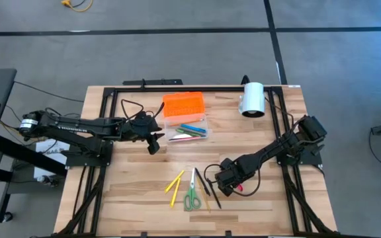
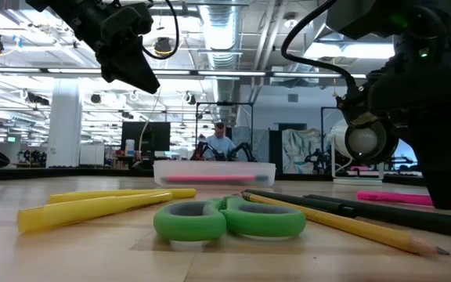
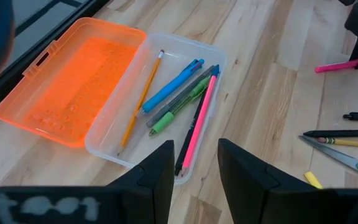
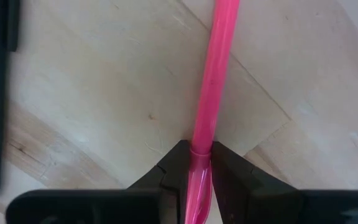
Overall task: Pick & place school supplies into a supply box
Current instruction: Put the pink pen into the supply box
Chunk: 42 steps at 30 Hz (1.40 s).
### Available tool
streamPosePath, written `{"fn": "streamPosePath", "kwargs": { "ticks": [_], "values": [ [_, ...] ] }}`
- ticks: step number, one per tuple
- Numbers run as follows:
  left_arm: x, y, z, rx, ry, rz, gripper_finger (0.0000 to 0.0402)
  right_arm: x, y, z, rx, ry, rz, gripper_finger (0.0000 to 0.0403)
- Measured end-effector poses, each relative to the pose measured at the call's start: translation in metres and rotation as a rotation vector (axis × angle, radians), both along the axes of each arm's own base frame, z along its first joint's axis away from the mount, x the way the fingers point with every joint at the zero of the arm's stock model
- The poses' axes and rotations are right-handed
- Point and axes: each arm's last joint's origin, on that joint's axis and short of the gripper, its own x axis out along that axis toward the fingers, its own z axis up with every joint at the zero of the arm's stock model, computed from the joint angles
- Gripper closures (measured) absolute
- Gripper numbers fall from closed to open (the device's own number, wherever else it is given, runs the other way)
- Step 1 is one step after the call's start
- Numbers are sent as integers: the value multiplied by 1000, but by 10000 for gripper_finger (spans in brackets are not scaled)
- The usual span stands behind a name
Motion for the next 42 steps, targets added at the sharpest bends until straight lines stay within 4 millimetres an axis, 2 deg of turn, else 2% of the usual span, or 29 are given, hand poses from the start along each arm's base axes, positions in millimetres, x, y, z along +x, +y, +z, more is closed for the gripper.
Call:
{"fn": "streamPosePath", "kwargs": {
  "ticks": [42],
  "values": [
    [1, 0, 1, -28, -26, 24, 290, 1, -3, 0, -14, -5, -39, 349]
  ]
}}
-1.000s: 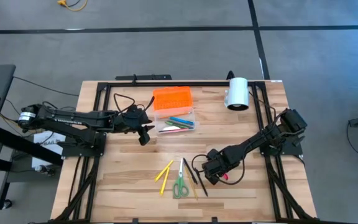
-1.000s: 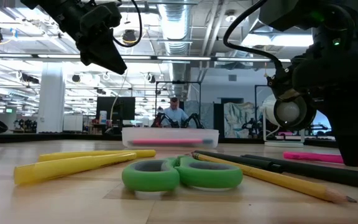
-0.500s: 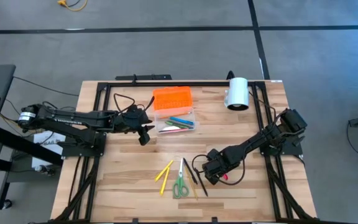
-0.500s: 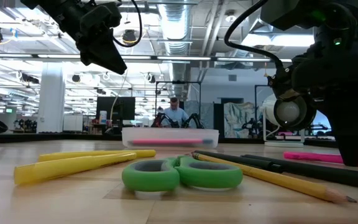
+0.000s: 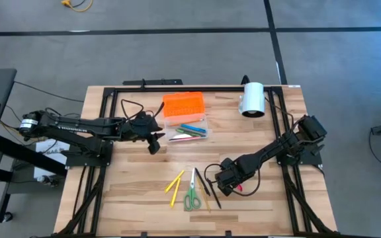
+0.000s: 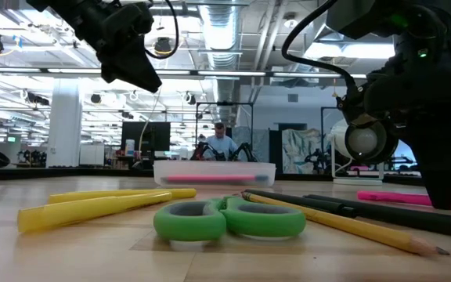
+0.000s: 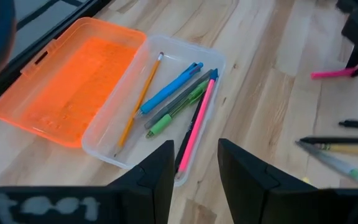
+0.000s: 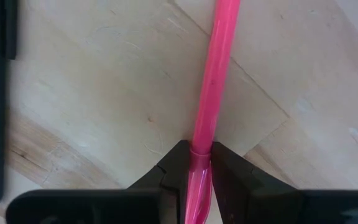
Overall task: Pick & place school supplies into a supply box
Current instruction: Put the pink pen into the supply box
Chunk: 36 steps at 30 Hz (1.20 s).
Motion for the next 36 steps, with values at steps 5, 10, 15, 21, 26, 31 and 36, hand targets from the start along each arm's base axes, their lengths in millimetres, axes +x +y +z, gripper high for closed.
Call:
{"fn": "streamPosePath", "kwargs": {
  "ticks": [5, 10, 15, 21, 26, 31, 36],
  "values": [
    [0, 0, 0, -52, -23, 42, 290, 0, -1, 0, 0, 0, -2, 349],
    [0, 1, 0, -36, -22, 64, 290, 0, 0, 0, 0, 0, -1, 349],
    [0, 1, 0, -49, -30, 86, 290, 0, 0, 0, 0, 0, 0, 352],
    [0, 1, 0, -49, -30, 85, 290, 0, 0, 0, -2, -4, 9, 377],
    [0, 1, 0, -49, -29, 85, 290, 1, 0, 1, -4, -12, 9, 382],
    [0, 1, 0, -49, -29, 86, 290, 1, 0, 1, -4, -12, 11, 374],
    [0, 1, 0, -48, -29, 86, 290, 2, 0, 2, -8, -13, 33, 385]
  ]
}}
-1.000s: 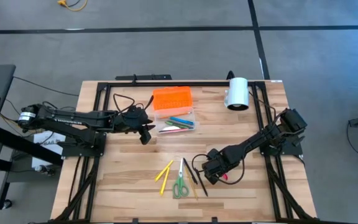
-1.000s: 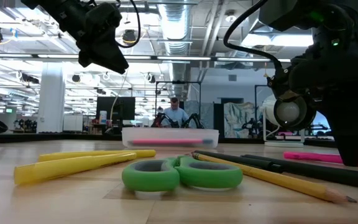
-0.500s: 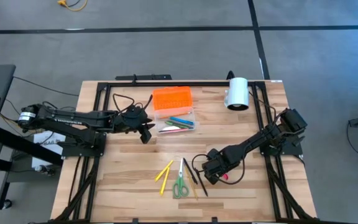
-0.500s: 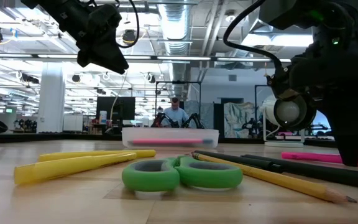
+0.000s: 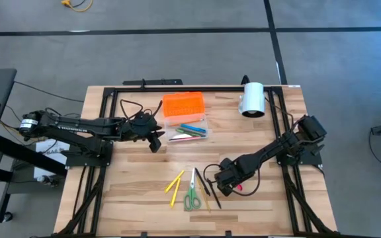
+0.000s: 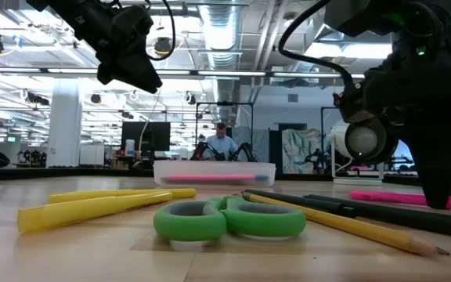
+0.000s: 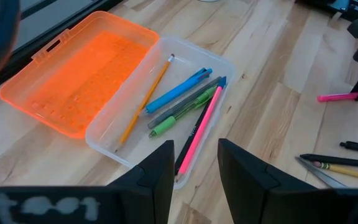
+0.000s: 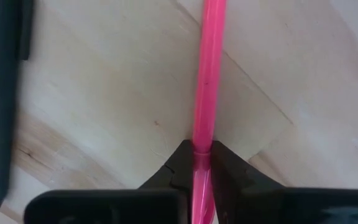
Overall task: Pick & place school supplies into a supply box
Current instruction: Put the pink pen into the supply box
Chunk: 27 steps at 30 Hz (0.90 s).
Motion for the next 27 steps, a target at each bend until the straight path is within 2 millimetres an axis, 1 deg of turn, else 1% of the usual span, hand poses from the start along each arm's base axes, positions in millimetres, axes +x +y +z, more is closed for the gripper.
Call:
{"fn": "streamPosePath", "kwargs": {
  "ticks": [6, 20, 27],
  "values": [
    [0, 0, 0, 1, 6, 0, 290, 4, -1, 3, -39, -27, 6, 381],
    [0, 0, 0, 3, 6, 0, 290, 3, -2, 3, -29, -10, 3, 384],
    [0, 0, 0, 3, 5, 0, 290, 9, -4, 10, -32, -27, 29, 387]
  ]
}}
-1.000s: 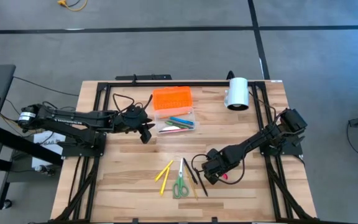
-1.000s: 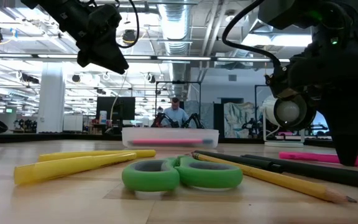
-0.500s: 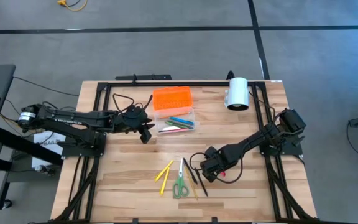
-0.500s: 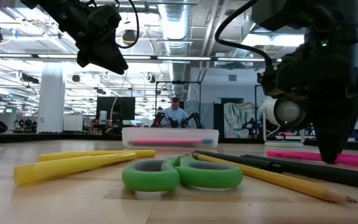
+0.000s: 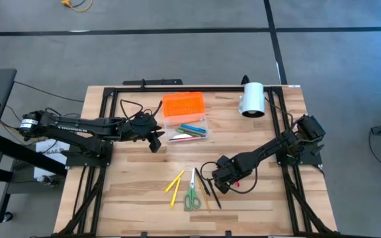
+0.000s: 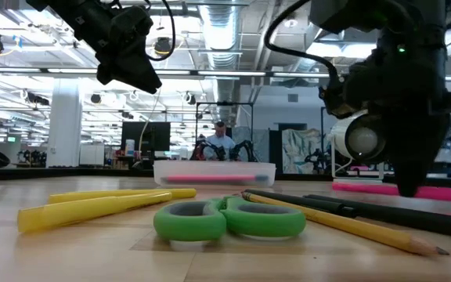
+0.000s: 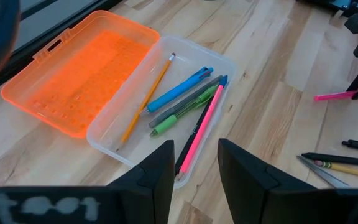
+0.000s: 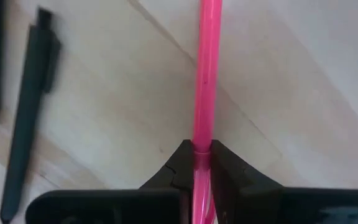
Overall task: Pick & place school supplies into a supply box
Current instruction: Put the pink pen into the supply box
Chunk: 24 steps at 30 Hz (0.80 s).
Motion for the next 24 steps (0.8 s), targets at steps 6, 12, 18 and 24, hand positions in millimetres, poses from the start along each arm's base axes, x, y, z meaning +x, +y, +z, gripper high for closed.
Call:
{"fn": "streamPosePath", "kwargs": {
  "ticks": [6, 12, 18, 24],
  "values": [
    [0, 0, 0, -2, -1, 2, 290, 7, -6, 12, -34, 1, 34, 388],
    [0, 0, 0, -3, 0, 2, 290, 19, -15, 28, -79, -26, 106, 386],
    [0, 0, 0, -13, 1, -10, 290, 39, -41, 49, -140, -88, 203, 388],
    [-6, -4, -8, -104, 98, -97, 290, 62, -89, 70, -227, -167, 282, 387]
  ]
}}
